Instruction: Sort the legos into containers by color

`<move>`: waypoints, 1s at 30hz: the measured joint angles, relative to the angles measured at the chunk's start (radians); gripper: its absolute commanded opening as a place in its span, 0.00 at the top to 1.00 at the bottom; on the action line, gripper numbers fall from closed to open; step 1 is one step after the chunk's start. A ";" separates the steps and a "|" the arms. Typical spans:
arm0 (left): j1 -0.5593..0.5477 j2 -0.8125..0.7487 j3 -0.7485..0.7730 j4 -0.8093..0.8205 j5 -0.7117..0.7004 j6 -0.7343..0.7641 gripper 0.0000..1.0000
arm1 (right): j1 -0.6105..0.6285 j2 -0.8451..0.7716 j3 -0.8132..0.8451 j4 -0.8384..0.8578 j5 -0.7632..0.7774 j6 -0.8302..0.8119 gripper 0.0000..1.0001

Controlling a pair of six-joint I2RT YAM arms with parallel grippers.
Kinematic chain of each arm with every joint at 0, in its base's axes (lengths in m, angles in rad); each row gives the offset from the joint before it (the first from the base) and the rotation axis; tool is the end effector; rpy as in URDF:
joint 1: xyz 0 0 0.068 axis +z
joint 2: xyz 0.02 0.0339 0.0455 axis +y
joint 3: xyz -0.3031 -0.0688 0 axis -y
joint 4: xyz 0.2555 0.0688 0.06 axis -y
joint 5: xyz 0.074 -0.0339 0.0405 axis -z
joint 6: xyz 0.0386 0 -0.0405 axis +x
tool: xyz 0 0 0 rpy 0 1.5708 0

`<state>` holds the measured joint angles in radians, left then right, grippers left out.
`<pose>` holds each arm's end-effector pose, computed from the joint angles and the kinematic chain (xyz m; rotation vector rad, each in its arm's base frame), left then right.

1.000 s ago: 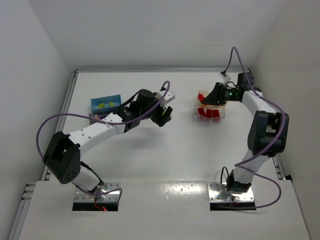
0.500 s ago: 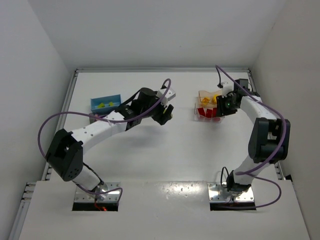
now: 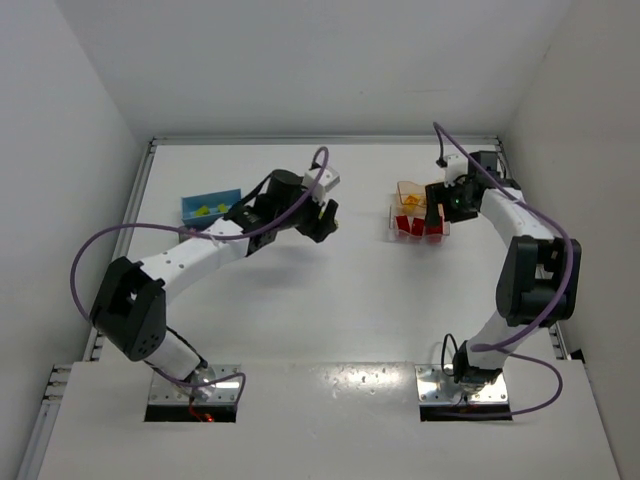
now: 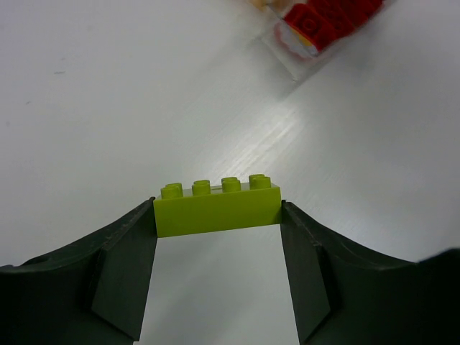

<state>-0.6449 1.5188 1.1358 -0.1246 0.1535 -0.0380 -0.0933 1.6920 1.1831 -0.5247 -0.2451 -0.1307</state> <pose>0.2855 -0.2221 0.3218 0.7254 1.9956 -0.5714 0.3653 -0.0248 0.2465 -0.1353 2.5703 0.2357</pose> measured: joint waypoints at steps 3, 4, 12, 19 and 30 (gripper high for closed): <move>0.101 0.000 0.000 0.007 0.034 -0.071 0.75 | 0.000 -0.003 0.019 0.009 -0.080 0.027 0.26; 0.140 0.000 0.000 0.010 0.035 -0.092 0.75 | 0.000 -0.007 0.021 0.015 -0.107 0.037 0.24; 0.361 0.000 0.049 -0.055 -0.152 -0.201 0.75 | 0.063 -0.058 0.078 0.069 -0.250 0.122 0.22; 0.522 0.069 0.105 -0.081 -0.237 -0.230 0.75 | 0.116 -0.040 0.142 0.084 -0.290 0.137 0.22; 0.629 0.226 0.217 -0.145 -0.254 -0.238 0.71 | 0.123 0.007 0.151 0.083 -0.291 0.140 0.19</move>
<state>-0.0162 1.7451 1.3525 -0.2699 -0.1005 -0.2756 0.0296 1.6989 1.3342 -0.4419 -0.5358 0.0093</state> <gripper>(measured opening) 0.688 0.796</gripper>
